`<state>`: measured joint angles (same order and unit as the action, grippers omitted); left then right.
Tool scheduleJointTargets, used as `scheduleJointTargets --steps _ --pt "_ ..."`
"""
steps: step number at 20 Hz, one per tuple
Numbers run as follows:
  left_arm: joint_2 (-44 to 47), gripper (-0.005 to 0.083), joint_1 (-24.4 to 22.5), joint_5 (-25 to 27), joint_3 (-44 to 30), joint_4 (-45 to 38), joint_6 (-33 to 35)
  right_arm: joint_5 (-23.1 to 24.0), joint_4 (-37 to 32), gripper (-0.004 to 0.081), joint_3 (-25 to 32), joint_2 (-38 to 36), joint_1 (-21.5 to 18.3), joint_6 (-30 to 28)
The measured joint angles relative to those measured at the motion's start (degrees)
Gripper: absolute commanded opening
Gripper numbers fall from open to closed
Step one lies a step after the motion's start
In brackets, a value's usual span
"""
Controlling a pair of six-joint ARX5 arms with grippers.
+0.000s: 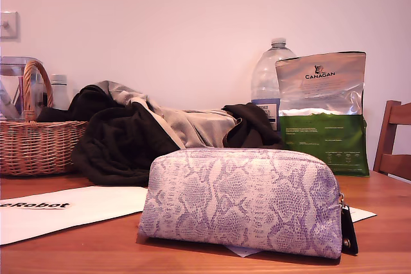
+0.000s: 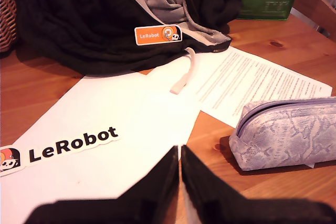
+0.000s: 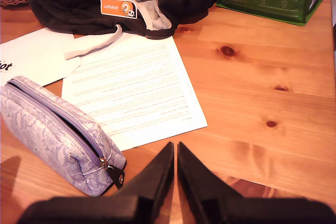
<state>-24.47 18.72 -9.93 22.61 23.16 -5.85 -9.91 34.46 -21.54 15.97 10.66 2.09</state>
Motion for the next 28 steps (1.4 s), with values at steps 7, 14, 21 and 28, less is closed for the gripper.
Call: scheduleJointTargets --steps 7,14,21,28 --pt "0.35 -0.0019 0.00 -3.74 0.20 -8.17 -0.04 -0.11 -7.72 -0.0013 0.24 0.00 0.00 0.87" --pt "-5.29 -0.0019 0.00 -14.38 4.17 -4.26 7.41 -6.67 -7.19 -0.0013 0.17 0.66 0.00 0.72" --pt "-26.88 -0.0019 4.57 -21.44 21.00 3.72 31.30 -10.82 -4.94 -0.0013 -1.99 9.38 4.48 -5.77" --pt "-46.71 -0.0008 13.09 -21.53 36.13 13.25 51.10 -10.56 -2.99 -0.0013 -2.03 17.84 10.03 -14.10"
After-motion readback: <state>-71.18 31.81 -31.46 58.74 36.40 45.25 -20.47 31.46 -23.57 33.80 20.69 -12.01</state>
